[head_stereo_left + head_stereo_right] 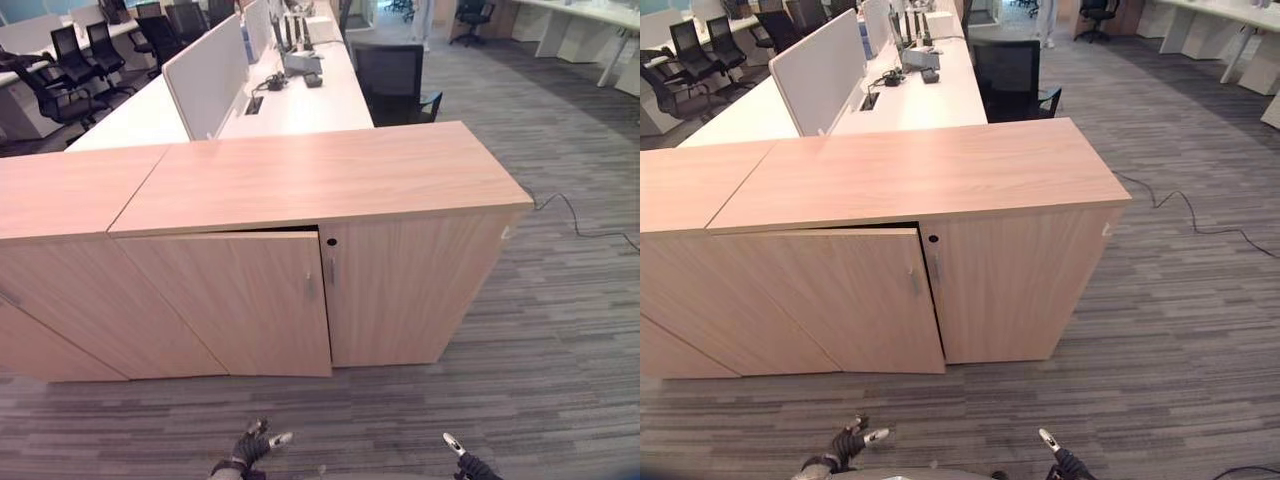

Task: Put the empty folder in the office cabinet

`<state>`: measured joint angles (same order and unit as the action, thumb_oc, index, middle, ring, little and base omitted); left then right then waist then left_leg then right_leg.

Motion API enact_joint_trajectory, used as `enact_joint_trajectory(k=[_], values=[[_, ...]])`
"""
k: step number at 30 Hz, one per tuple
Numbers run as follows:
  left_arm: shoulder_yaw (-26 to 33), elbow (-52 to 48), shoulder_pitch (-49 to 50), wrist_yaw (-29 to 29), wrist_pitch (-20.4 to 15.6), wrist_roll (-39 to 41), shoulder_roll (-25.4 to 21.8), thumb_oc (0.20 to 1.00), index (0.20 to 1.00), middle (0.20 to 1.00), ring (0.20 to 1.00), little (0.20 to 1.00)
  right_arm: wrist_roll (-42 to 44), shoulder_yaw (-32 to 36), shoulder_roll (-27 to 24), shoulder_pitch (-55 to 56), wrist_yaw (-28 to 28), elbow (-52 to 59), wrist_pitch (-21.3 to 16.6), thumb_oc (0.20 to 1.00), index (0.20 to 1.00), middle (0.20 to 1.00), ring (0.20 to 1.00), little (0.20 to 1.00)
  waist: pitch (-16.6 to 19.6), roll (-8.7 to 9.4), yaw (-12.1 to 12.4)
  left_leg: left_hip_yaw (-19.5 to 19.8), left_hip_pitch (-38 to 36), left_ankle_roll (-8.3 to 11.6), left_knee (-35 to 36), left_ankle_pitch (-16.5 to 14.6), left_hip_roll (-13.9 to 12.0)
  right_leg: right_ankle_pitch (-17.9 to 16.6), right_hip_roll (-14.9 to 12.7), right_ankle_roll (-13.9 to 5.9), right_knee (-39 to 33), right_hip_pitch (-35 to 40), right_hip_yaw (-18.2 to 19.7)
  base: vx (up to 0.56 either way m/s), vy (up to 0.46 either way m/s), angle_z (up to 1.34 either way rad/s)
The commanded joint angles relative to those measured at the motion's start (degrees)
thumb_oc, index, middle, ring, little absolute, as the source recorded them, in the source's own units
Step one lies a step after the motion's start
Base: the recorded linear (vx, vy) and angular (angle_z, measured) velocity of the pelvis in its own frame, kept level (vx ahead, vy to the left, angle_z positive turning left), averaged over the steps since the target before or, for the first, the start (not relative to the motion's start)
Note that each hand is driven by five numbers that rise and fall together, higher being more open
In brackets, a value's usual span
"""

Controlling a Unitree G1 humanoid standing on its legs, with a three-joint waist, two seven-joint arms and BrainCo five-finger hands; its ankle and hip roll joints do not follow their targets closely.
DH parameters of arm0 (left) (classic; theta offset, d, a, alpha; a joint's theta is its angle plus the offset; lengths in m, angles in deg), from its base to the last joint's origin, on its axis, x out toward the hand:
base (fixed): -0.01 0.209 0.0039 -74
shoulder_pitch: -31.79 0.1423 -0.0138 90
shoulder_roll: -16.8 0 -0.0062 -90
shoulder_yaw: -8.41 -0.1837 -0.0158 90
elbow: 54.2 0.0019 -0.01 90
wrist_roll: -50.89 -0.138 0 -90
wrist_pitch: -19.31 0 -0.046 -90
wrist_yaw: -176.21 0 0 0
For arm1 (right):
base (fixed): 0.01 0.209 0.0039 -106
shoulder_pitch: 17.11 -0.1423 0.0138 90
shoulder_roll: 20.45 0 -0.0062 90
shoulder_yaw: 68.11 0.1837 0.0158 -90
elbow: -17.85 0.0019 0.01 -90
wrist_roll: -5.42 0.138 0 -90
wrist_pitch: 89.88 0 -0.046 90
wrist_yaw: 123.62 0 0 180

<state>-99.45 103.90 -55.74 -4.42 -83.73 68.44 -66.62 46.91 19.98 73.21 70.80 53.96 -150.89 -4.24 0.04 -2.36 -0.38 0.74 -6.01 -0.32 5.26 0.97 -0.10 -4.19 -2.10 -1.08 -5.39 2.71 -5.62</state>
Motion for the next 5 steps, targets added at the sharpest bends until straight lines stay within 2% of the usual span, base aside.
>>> enact_joint_trajectory(k=[1, 5], values=[[1.11, 3.25, -3.02, -0.66, -1.13, 0.37, 0.71, 1.0, 1.0, 1.0, 1.0, 1.0, -0.7, 0.01, 1.04, -1.97, -0.17, -2.72, -1.03, 1.0, 1.0, 1.0, 1.0, 1.0, -0.09, 2.1, 0.22, 2.25, 0.59, -0.01, -0.26, -5.05, 1.13, 5.55, -0.57, -2.58, 0.39, 3.81, 0.17, 0.02, 0.016, -0.09], [1.5, 4.35, -2.94, -1.96, -0.39, 1.7, 1.09, 1.0, 1.0, 1.0, 1.0, 1.0, -1.51, -0.59, 1.07, -1.71, -0.39, -2.58, -0.93, 1.0, 1.0, 1.0, 1.0, 1.0, 0.19, 2.08, 0.1, 1.93, 0.49, -0.04, -0.26, -5.24, 1.09, 5.62, -0.47, -2.58, 0.39, 3.74, 0.48, 0.01, 0.005, -0.03]])
